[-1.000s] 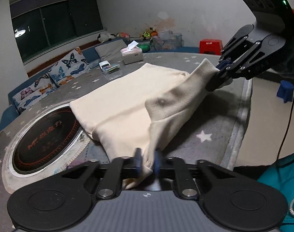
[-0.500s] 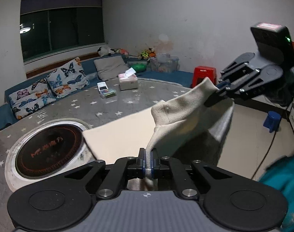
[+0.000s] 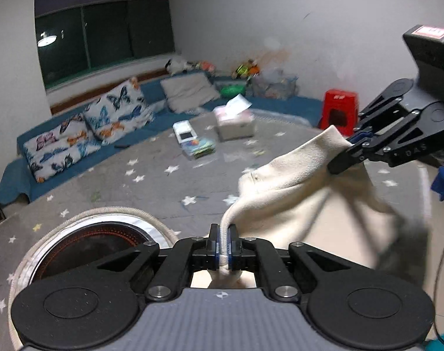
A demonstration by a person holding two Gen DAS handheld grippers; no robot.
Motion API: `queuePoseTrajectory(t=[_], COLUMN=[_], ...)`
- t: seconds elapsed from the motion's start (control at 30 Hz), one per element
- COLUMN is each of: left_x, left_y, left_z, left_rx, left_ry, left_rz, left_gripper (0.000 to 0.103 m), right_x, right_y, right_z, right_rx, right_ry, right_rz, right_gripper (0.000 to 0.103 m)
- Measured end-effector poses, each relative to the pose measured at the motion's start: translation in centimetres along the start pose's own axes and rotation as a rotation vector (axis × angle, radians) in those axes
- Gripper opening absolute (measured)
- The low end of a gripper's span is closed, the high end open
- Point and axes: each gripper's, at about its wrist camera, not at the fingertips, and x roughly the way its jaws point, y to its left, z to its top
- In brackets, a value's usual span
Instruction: Fold clothes
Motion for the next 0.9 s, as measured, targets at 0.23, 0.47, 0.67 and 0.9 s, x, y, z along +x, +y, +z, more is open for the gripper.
queuePoseTrajectory(t=[0.23, 0.47, 0.67, 0.9], left_x=[5.6, 5.5, 4.8, 4.6], left_y=[1.2, 1.4, 1.3, -0.3], left_z=[-1.2, -0.9, 0.2, 0.6], left_rx=[-0.087, -0.111, -0.128, -0.097], left_ry=[0.067, 0.058, 0.023, 0.026], left_rz=[0.049, 0.063, 0.057, -0.07], left_gripper=[0.006, 0.01, 0.01, 0.01], right_x=[6.7, 5.7, 5.2, 8.8], right_y=[-2.6, -3.5, -1.8, -1.3], right_z=[-1.9, -2.5, -1.0, -1.1], right_rx=[0.154, 0.261, 0.242, 0.26], right_ry=[0.061, 0.004, -0.042, 0.01], right_rz=[-0.063, -0.109, -0.042, -0.029], right_gripper=[0.016, 0.023, 0.022, 0.022])
